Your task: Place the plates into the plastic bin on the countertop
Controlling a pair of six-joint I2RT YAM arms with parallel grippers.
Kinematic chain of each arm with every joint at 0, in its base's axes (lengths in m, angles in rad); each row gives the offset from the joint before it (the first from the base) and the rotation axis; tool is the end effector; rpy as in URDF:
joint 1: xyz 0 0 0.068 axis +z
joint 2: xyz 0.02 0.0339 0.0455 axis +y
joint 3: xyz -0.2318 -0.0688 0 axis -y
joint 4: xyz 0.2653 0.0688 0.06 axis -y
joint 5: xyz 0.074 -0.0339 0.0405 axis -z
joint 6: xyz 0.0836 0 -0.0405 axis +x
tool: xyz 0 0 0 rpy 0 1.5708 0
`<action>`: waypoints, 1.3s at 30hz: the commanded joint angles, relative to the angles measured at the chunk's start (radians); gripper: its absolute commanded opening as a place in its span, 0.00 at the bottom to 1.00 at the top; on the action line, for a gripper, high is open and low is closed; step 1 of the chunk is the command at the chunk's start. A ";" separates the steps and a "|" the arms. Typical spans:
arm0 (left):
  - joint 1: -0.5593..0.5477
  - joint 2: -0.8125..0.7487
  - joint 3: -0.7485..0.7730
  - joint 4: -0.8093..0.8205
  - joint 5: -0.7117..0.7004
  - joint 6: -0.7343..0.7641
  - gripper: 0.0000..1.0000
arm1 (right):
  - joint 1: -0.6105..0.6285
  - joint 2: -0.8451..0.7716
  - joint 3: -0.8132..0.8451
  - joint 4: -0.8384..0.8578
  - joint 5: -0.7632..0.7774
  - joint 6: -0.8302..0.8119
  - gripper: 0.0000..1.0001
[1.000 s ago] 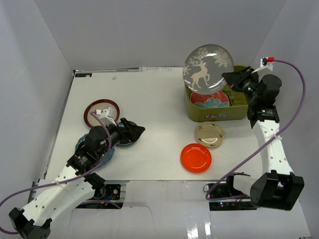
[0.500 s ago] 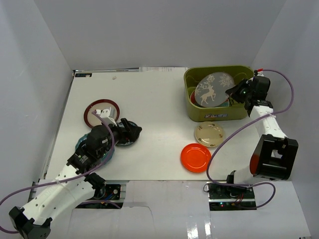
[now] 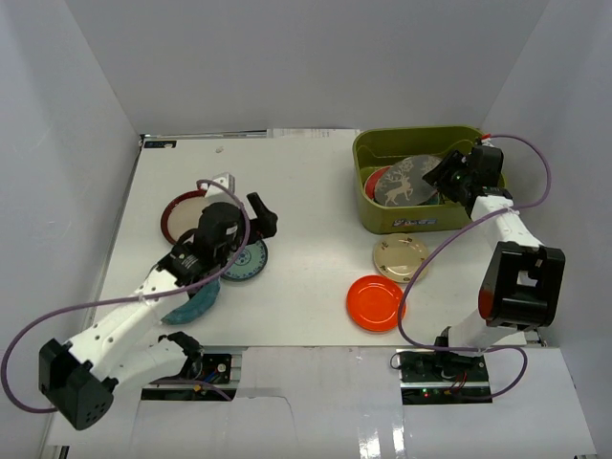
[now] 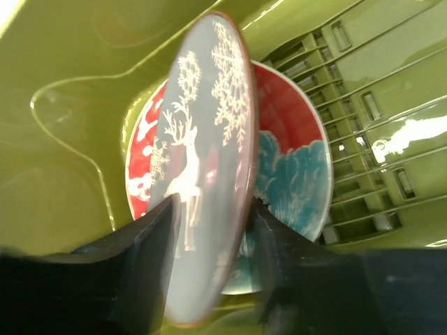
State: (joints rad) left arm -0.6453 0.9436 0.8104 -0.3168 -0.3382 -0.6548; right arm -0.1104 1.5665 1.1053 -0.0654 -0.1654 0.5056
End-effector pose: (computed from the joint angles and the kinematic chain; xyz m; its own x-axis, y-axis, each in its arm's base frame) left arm 0.2504 -0.1538 0.2589 -0.4758 -0.3609 -0.8021 0.0491 0.8996 -0.4339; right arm 0.4175 -0.0324 0.2023 -0.4529 0.5309 -0.7163 0.2132 0.8446 0.4911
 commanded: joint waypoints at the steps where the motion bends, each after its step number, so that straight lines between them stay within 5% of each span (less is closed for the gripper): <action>1: 0.033 0.096 0.096 0.004 -0.029 0.000 0.98 | 0.021 -0.031 0.027 0.067 0.052 0.014 0.62; 6: 0.272 0.239 0.165 -0.002 0.165 -0.025 0.98 | 0.083 -0.066 0.073 -0.033 0.254 -0.033 0.98; 7: 0.307 0.251 0.183 -0.008 0.177 -0.025 0.98 | 0.098 -0.060 0.091 -0.078 0.285 -0.045 0.90; 14: 0.659 0.281 0.170 -0.045 0.254 -0.043 0.98 | 0.153 -0.051 0.148 -0.145 0.512 -0.095 0.90; 19: 0.909 0.302 0.084 0.015 0.337 -0.040 0.96 | 0.153 -0.097 0.065 -0.060 0.357 -0.098 0.90; 27: 1.027 0.454 0.042 0.122 0.384 0.035 0.91 | 0.153 -0.120 0.067 -0.091 0.296 -0.118 0.90; 30: 1.047 0.541 0.062 0.163 0.422 0.088 0.87 | 0.155 -0.202 0.027 -0.048 0.244 -0.113 0.99; 39: 1.087 0.753 0.116 0.242 0.633 0.106 0.71 | 0.227 -0.544 -0.224 0.119 0.044 -0.079 0.53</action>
State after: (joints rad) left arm 0.4255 1.6711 0.8825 -0.1253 0.2066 -0.5743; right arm 0.0742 1.1221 0.9703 -0.0395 -0.0437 0.4141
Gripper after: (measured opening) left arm 0.730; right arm 0.564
